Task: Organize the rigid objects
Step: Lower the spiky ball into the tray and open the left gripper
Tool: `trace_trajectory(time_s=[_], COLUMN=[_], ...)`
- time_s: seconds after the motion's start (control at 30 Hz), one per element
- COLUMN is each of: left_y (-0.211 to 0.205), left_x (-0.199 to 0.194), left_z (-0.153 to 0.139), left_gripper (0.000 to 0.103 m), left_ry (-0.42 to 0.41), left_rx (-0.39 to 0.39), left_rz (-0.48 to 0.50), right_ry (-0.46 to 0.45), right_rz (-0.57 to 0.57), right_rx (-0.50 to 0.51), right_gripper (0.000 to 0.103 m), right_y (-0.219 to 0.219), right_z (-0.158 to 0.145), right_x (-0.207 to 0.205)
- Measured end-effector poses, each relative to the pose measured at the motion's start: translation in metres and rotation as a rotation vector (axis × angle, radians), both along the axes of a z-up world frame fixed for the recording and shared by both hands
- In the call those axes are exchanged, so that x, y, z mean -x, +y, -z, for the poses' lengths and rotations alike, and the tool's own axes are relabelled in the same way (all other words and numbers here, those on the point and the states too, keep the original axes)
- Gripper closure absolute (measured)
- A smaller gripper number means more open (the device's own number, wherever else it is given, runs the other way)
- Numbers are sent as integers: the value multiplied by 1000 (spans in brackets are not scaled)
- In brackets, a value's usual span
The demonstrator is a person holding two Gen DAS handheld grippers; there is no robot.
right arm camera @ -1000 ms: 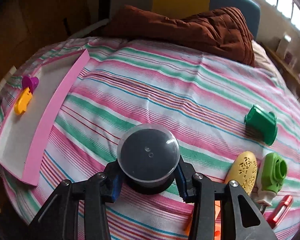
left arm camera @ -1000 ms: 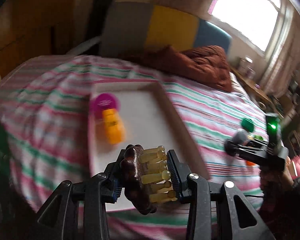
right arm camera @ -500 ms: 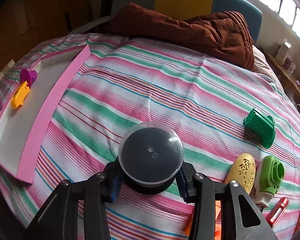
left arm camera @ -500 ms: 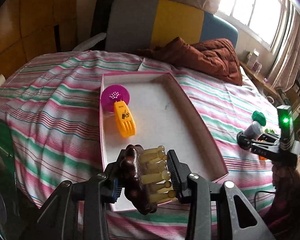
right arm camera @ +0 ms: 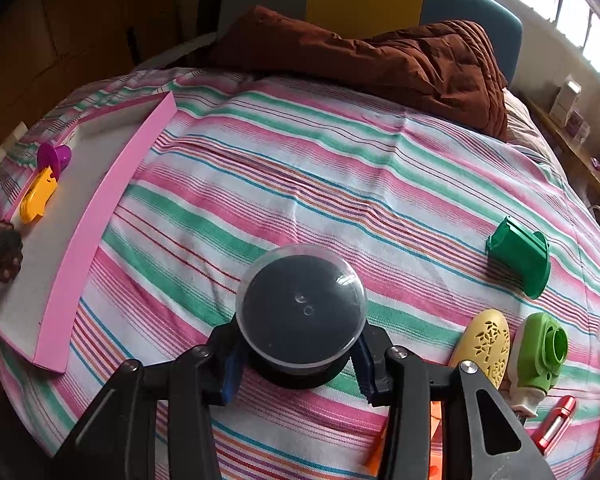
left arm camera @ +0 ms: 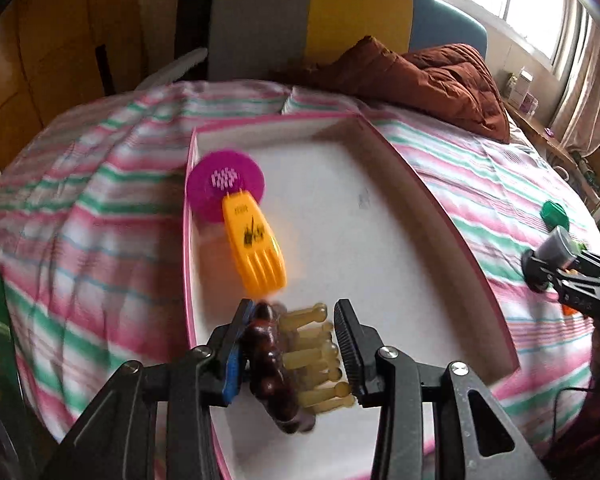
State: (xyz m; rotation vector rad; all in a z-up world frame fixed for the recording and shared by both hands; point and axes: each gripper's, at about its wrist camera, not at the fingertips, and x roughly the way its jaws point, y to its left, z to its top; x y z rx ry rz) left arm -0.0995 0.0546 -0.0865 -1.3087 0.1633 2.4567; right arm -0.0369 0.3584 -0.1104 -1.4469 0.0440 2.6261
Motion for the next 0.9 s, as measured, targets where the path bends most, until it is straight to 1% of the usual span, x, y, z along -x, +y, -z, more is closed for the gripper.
trace_trajectory(time_s=[0.1,0.17,0.27,0.3,0.37,0.47,0.57,0.73,0.83,0.9], left_y=[-1,-2,-6,-9,-14,-23,-30,-41,-47,-47], left_x=[8,7,-1,-5,-11,-20,-29,-40,-43,-48], left_z=[-3,-10,-21,-24,-29,-35,-35,-40,-46,-53], left_gripper=[61,60,59,58,55,55,55,55,55,55], left_ry=[-7,14,47,53,57,64,67,82,85,120], left_rx=[-7,-4,3,1,-15,-37,-22,-2,-13,-7], left_rz=[-12,-17,-23,-29,-41,-63,-98,-139,-164,-169], right_ry=[-1,0,1,0,3,26,32,15,20,21], right_rz=[0,5,18,25,34,44,36,20,19,20], right_rx=[-3,-2,-4,1,3,-13,-21,-38,-47,-42], right_gripper=[58,57,57,57,57,57,58,58,58,58], right_y=[-1,0,1,2,4,4,3,-3,-4,-3], right_z=[0,0,-1,-1,-2,-5,-6,-1,0,1], right_x=[0,0,0,-1,-1,-3,-3,-2,-3,-3])
